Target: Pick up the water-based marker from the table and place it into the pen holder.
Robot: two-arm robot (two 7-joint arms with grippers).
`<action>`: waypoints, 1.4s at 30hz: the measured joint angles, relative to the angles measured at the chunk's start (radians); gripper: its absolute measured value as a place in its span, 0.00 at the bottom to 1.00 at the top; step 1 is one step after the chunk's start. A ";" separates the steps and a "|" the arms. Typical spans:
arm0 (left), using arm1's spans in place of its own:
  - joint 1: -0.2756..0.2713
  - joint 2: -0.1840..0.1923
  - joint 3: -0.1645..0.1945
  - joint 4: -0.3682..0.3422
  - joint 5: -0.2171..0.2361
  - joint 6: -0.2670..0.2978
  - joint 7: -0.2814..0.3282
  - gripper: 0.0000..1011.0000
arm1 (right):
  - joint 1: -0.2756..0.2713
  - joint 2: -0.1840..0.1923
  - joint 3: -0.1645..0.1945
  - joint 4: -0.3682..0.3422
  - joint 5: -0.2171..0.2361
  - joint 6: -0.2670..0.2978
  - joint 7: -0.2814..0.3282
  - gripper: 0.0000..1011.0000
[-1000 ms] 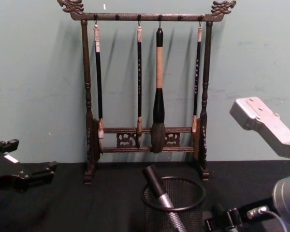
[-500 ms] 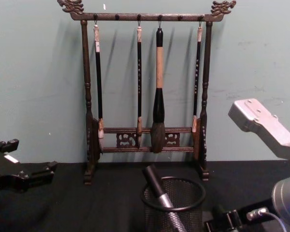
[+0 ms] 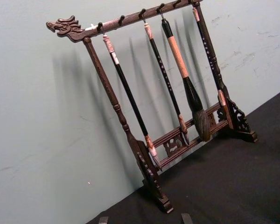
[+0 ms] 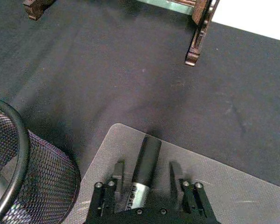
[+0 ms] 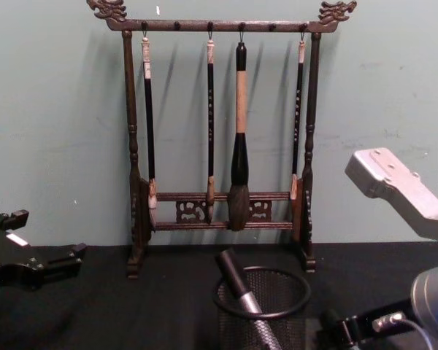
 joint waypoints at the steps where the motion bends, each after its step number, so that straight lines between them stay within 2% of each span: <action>1: 0.000 0.000 0.000 0.000 0.000 0.000 0.000 1.00 | 0.000 0.000 0.000 0.000 0.000 0.000 0.000 0.62; 2: 0.000 0.000 0.000 0.000 0.000 0.000 0.000 1.00 | 0.000 0.000 0.000 0.000 0.000 0.000 0.000 0.62; 5: 0.000 0.000 0.000 0.000 0.000 0.000 0.000 1.00 | 0.000 0.000 0.000 0.000 0.000 0.000 0.000 0.48; 6: 0.000 0.000 0.000 0.000 0.000 0.000 0.000 1.00 | 0.000 0.000 0.000 0.000 0.000 0.000 0.000 0.48; 10: 0.000 0.000 0.000 0.000 0.000 0.000 0.000 1.00 | 0.000 0.000 0.000 0.000 0.000 0.000 0.000 0.27; 13: 0.000 0.000 0.000 0.000 0.000 0.000 0.000 1.00 | 0.000 0.000 0.000 0.000 0.000 0.000 0.000 0.24; 30: 0.000 0.000 0.000 0.000 0.000 0.000 0.000 1.00 | 0.000 0.000 0.001 0.000 0.000 0.000 0.000 0.24; 35: 0.000 0.000 0.000 0.000 0.000 0.000 0.000 1.00 | -0.005 -0.004 0.016 -0.014 -0.008 -0.007 0.002 0.24; 41: 0.000 0.000 0.000 0.000 0.000 0.000 0.000 1.00 | -0.015 -0.008 0.039 -0.038 -0.012 -0.041 0.011 0.24; 42: 0.000 0.000 0.000 0.000 0.000 0.000 0.000 1.00 | -0.024 -0.009 0.053 -0.052 -0.012 -0.078 0.021 0.24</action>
